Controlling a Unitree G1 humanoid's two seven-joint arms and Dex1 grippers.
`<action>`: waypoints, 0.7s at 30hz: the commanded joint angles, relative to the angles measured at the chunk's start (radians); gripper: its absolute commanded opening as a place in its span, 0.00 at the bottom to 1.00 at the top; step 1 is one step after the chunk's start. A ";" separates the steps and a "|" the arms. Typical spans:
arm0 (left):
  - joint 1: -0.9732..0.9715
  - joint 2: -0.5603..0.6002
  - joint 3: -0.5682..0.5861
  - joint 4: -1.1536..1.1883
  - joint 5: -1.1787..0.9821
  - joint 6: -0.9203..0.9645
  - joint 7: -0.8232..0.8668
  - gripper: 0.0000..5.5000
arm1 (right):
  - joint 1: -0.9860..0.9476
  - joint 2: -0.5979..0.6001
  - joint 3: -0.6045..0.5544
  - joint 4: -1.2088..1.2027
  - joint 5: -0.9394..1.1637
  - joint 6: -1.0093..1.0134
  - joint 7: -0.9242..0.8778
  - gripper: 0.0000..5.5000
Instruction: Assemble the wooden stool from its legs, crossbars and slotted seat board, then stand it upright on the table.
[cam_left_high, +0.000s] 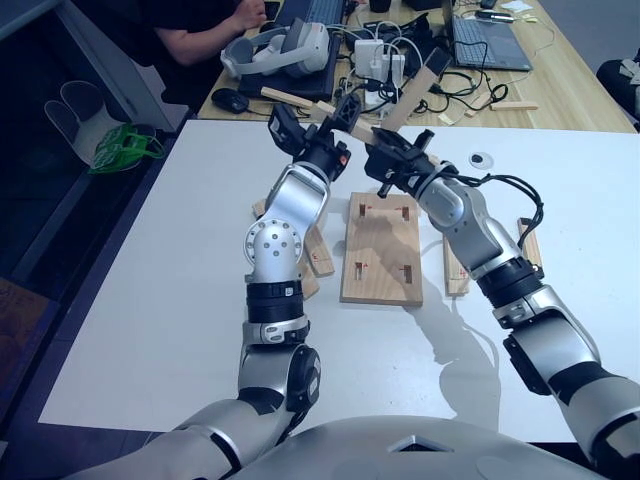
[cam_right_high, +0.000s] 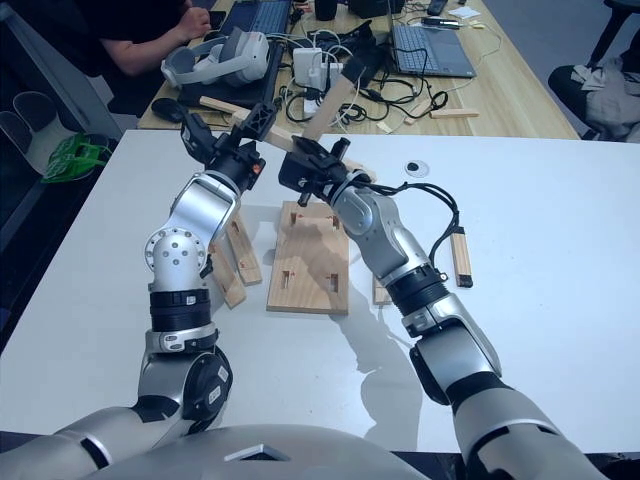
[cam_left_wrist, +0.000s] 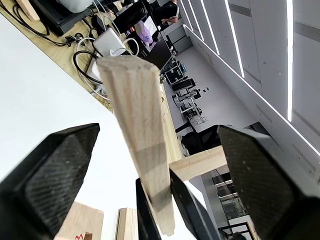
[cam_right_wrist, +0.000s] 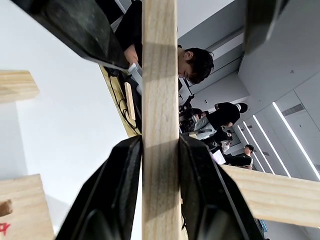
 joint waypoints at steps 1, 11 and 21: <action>-0.084 -0.092 0.004 0.013 -0.004 -0.026 0.039 0.69 | -0.007 0.000 0.008 -0.004 -0.019 -0.024 -0.004 0.18; -0.085 -0.083 0.002 0.021 -0.007 -0.056 0.077 0.40 | 0.002 0.002 0.009 -0.006 -0.027 -0.038 0.005 0.18; -0.091 -0.084 -0.008 0.014 -0.019 -0.056 0.097 0.25 | 0.003 0.000 0.014 -0.009 -0.030 -0.048 0.010 0.18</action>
